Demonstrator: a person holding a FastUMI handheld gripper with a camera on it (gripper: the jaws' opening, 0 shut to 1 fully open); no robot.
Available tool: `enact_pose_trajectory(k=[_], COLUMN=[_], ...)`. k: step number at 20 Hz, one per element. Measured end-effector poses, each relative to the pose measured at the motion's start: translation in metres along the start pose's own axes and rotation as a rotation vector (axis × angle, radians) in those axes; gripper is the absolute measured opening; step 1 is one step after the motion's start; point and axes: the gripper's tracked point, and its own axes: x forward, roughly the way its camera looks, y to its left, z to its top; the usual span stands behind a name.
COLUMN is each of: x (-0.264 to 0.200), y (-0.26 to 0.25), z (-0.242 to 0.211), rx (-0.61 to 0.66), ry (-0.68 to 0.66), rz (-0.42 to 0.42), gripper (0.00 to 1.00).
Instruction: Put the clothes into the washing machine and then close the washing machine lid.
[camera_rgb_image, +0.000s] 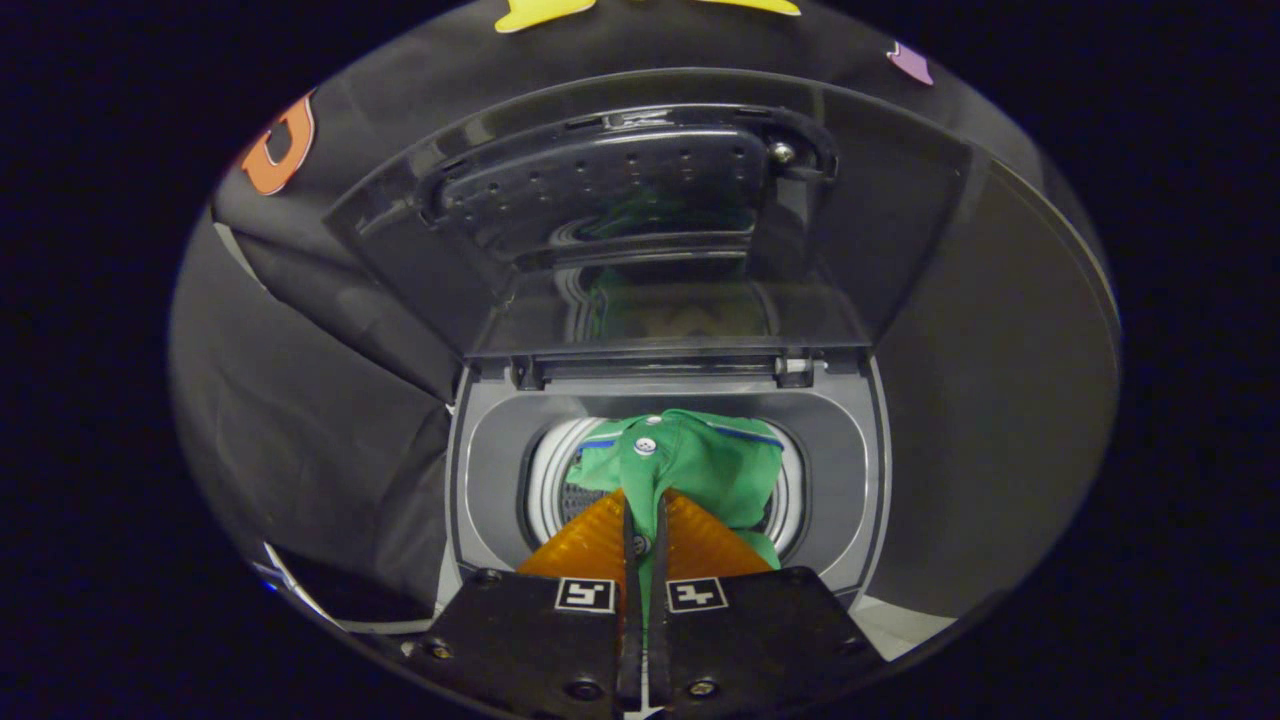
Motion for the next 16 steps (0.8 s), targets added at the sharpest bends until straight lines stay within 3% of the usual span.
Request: enact_pose_trajectory(k=[8,11,15,16], x=[0.002,-0.001,-0.006,-0.005], y=[-0.004,-0.007,-0.012,-0.014], z=[-0.007,-0.004,-0.012,-0.014], rx=[0.000,-0.005,-0.016,-0.013], ry=[-0.011,-0.042,-0.065,-0.065], rz=[-0.031,-0.045,-0.072,-0.077], gripper=[0.11,0.23,0.91,0.92])
